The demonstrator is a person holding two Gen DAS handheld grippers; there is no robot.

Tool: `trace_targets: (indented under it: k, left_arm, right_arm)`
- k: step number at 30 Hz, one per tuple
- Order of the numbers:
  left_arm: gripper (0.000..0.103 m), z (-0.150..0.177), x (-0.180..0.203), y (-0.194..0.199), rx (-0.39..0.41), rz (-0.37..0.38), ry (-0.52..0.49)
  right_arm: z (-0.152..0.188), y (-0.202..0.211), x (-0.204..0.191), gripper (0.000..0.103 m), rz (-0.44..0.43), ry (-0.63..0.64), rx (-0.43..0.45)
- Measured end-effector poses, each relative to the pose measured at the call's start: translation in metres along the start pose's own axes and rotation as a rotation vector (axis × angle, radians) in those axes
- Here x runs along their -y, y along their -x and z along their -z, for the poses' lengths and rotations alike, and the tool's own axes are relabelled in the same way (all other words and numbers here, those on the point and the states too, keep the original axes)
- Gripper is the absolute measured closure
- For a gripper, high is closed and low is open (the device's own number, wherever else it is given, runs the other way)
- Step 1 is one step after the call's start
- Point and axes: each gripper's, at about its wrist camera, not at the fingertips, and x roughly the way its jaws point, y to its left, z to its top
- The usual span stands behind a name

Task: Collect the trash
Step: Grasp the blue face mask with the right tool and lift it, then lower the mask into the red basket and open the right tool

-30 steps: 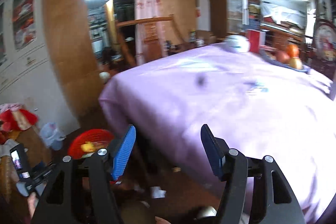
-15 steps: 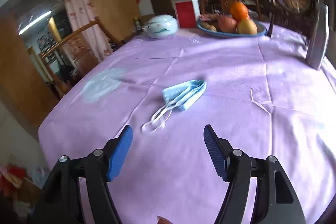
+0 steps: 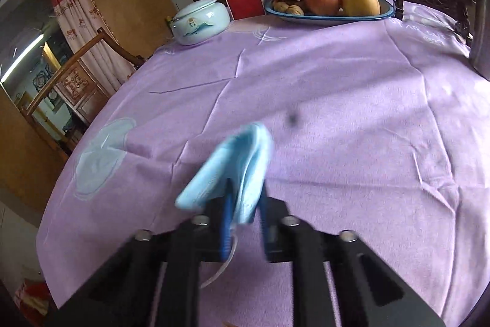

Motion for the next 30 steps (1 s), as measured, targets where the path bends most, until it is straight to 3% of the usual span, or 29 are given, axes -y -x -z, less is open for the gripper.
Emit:
trace_targets:
  k: [4, 9, 18, 25, 30]
  left_arm:
    - [0.007, 0.006, -0.018, 0.010, 0.006, 0.008, 0.053]
    - [0.007, 0.015, -0.026, 0.015, -0.001, 0.002, 0.062]
    - [0.007, 0.019, -0.037, 0.042, 0.057, 0.017, 0.063]
    - [0.007, 0.032, -0.055, 0.054, 0.070, 0.029, 0.096]
    - [0.007, 0.041, -0.075, 0.052, 0.062, 0.000, 0.138]
  right_arm:
    - [0.011, 0.018, -0.003, 0.093, -0.099, 0.017, 0.006]
    - [0.018, 0.055, -0.001, 0.093, -0.182, 0.007, 0.105]
    - [0.053, 0.103, -0.035, 0.094, -0.259, 0.134, 0.136]
    - [0.095, 0.158, -0.087, 0.094, -0.397, 0.273, 0.138]
    - [0.148, 0.184, -0.154, 0.094, -0.523, 0.435, 0.085]
